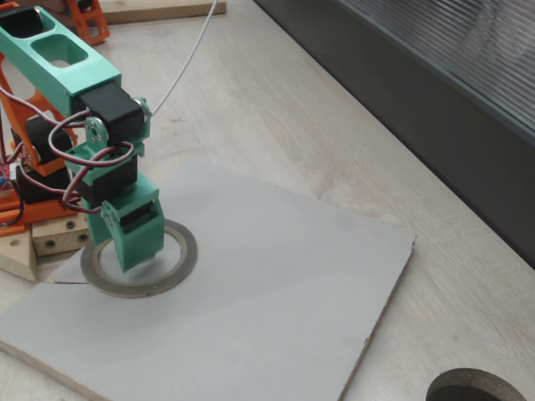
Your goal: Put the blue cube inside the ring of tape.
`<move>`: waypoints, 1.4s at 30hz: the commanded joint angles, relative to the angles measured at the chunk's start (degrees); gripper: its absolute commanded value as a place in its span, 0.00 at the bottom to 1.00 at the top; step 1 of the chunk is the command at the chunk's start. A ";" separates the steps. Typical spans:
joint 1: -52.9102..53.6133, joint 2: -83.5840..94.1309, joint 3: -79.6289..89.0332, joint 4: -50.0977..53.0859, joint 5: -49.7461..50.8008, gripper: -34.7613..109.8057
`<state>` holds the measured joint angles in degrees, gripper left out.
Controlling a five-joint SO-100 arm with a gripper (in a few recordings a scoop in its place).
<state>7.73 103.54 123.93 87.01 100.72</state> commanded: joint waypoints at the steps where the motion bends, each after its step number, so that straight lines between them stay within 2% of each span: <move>1: 1.14 1.05 0.00 1.85 0.35 0.62; 11: 1.14 2.02 -0.62 1.85 0.35 0.63; 17: 1.14 2.11 -8.44 2.29 0.26 0.63; 30: 1.32 2.11 -27.95 17.40 -0.09 0.63; 42: 1.32 1.85 -28.39 17.93 0.35 0.63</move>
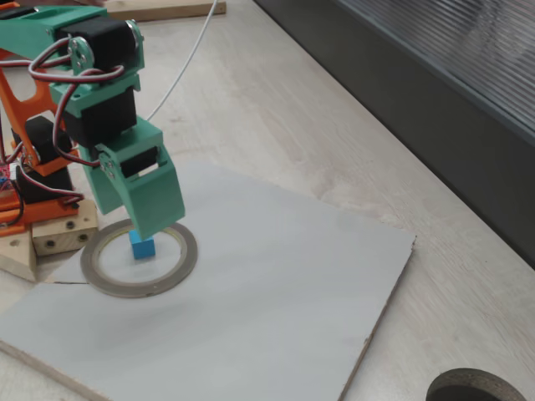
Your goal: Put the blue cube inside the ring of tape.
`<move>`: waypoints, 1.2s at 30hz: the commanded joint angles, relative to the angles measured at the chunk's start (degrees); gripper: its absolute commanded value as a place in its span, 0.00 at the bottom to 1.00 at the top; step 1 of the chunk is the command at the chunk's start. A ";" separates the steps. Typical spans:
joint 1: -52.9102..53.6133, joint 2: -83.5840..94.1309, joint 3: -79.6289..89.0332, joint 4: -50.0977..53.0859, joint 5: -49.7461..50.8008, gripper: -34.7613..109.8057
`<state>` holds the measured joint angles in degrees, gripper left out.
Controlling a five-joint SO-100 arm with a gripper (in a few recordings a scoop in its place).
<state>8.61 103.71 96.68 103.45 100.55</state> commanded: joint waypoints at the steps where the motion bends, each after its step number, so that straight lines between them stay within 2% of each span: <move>1: 0.44 1.67 -1.14 1.49 0.53 0.62; 10: 0.44 1.85 -1.67 1.05 0.53 0.39; 17: 0.44 1.85 -1.67 1.32 0.53 0.27; 25: 0.53 1.85 -1.05 1.85 0.53 0.26; 30: 0.53 1.85 -1.05 12.22 0.62 0.26; 36: 2.72 1.85 -0.97 12.22 0.62 0.26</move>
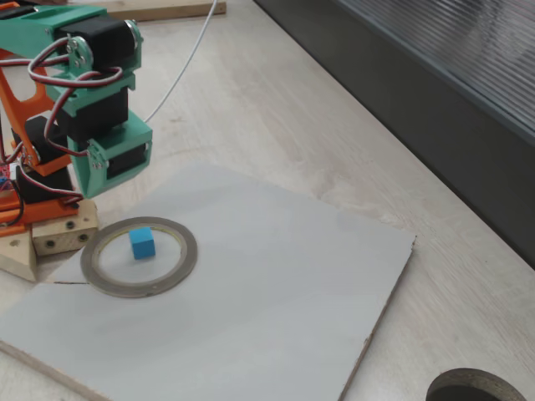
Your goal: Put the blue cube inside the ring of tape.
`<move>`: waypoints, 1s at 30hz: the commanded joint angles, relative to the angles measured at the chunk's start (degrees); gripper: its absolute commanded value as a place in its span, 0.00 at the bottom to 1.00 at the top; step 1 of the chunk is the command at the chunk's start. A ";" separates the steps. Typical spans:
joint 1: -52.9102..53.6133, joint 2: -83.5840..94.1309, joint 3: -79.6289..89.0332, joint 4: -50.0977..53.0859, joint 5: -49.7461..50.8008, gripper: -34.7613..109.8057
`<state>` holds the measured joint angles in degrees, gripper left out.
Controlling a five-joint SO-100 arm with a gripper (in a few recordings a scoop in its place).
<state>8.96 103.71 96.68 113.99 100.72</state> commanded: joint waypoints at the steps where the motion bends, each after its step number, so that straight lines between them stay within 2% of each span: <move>1: 3.96 1.85 -0.62 1.67 0.44 0.26; 6: 9.32 1.76 7.03 1.67 0.35 0.26; 14: 9.23 2.99 15.82 1.67 0.35 0.26; 21: 9.23 15.56 21.80 1.58 0.35 0.26; 30: 9.23 16.79 24.96 1.58 0.35 0.26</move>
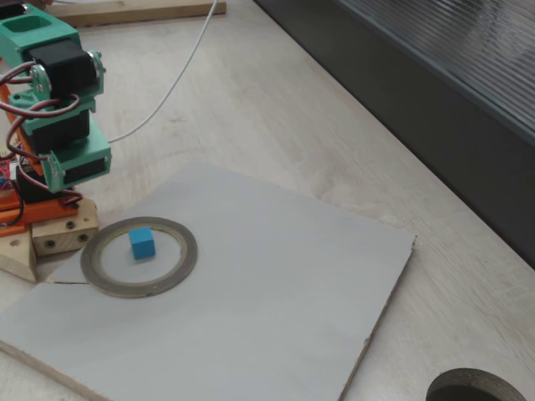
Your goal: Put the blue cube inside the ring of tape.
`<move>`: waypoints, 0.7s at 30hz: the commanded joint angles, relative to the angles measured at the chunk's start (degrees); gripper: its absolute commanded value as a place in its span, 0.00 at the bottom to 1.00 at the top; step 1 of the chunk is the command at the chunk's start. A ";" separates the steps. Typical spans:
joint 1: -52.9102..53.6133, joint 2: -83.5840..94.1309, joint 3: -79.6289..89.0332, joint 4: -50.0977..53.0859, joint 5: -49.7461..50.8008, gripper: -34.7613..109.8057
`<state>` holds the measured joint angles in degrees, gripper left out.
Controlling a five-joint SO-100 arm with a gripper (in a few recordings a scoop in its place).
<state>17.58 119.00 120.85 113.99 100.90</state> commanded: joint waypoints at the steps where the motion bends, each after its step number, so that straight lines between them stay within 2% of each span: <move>1: 0.62 1.49 0.79 1.58 0.18 0.26; 21: 0.62 0.53 0.70 1.49 0.18 0.26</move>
<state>17.67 118.83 120.85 113.99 100.90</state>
